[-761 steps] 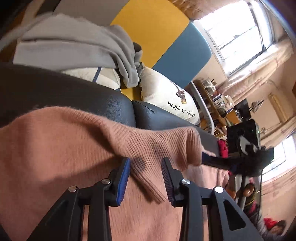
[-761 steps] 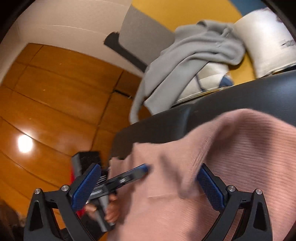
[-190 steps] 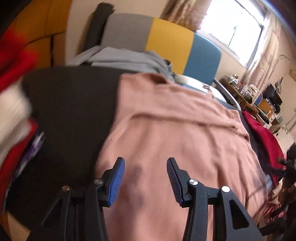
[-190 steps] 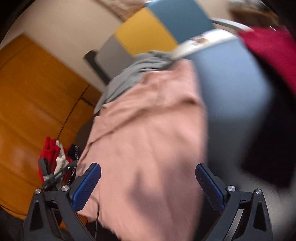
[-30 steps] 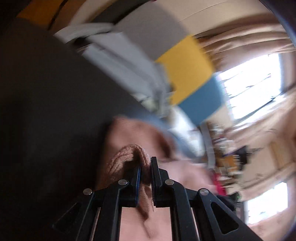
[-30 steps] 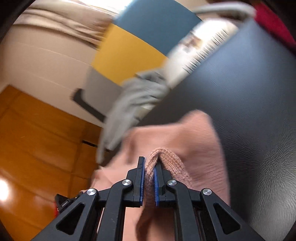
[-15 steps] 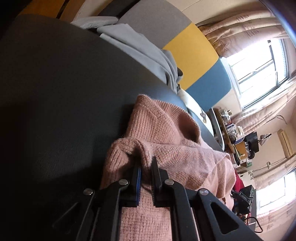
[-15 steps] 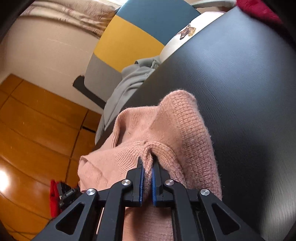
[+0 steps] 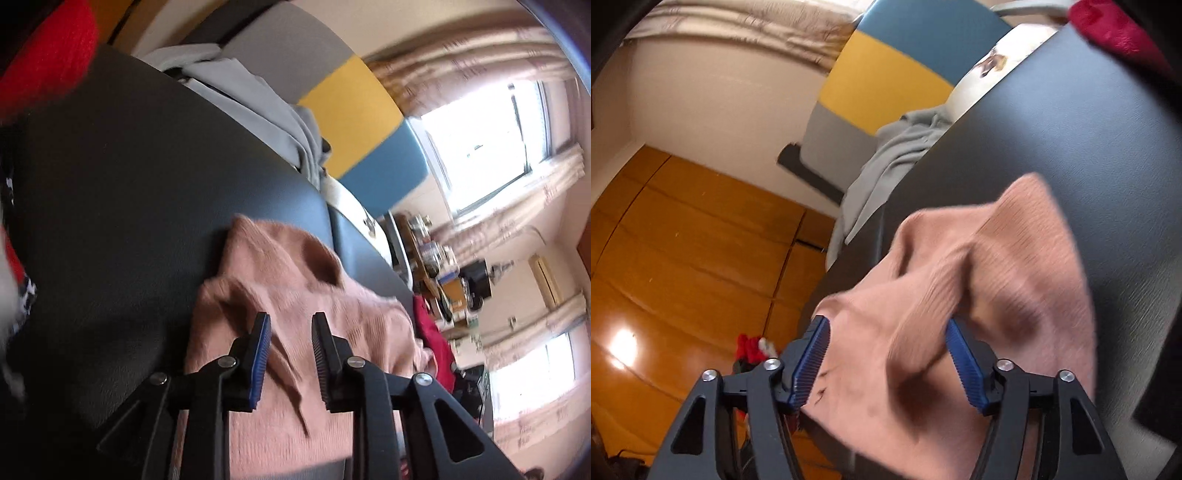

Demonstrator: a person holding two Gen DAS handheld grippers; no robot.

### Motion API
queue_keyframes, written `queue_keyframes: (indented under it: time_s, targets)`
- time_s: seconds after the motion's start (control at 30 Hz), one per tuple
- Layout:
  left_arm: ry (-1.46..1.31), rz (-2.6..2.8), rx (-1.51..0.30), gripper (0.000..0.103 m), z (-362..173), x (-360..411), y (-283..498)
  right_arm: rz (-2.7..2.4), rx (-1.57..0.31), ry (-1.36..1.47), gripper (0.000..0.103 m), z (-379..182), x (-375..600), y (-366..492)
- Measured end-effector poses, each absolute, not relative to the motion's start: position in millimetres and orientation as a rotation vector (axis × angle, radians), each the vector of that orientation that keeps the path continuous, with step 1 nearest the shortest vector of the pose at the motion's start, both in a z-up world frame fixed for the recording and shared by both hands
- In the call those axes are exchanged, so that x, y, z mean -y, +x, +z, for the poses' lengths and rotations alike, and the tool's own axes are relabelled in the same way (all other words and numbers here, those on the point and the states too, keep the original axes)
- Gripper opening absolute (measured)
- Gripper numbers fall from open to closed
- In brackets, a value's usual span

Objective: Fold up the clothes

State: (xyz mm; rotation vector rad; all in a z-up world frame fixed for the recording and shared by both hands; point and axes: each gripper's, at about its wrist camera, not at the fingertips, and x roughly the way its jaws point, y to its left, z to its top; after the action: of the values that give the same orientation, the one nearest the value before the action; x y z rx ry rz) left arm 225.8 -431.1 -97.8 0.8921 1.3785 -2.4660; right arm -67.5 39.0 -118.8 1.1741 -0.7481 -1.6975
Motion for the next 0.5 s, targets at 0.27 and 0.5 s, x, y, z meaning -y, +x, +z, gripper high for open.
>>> queue_keyframes:
  time_s: [0.27, 0.5]
  targets:
    - [0.937, -2.446, -1.438, 0.03, -113, 423, 215, -1.662, 0.644, 1.222, 0.081, -119, -5, -59]
    - [0.956, -2.409, -1.488, 0.034, -127, 421, 203, -1.665, 0.666, 1.25, 0.081, -127, -13, -51]
